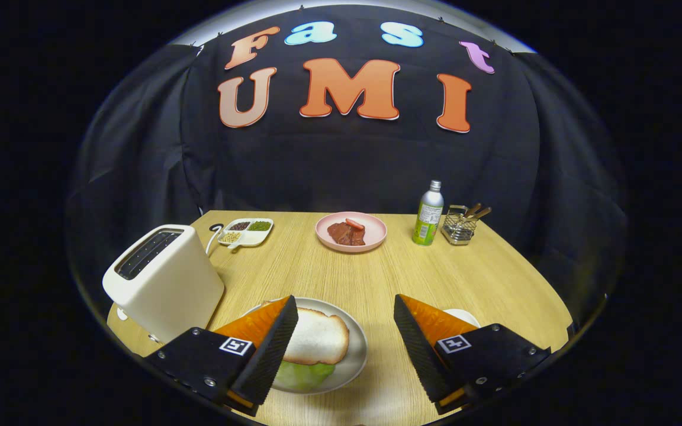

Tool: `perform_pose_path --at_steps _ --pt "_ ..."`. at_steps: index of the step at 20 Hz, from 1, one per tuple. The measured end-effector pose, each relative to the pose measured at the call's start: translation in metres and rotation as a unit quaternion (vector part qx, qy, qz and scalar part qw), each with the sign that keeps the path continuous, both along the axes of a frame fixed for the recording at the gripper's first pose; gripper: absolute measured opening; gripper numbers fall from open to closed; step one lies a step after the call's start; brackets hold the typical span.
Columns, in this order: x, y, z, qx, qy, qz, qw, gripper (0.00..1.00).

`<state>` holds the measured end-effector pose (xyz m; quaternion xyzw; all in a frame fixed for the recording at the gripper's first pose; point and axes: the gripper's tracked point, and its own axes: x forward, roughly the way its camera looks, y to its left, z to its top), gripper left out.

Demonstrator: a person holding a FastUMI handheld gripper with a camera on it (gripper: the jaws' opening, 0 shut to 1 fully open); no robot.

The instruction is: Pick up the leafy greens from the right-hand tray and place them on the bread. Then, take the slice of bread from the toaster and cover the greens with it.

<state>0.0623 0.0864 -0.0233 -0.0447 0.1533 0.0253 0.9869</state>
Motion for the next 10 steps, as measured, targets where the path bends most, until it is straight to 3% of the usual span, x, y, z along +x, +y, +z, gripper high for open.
perform_pose_path --at_steps 10 --pt "-0.015 -0.033 0.057 0.004 -0.106 -0.034 0.994 0.97"
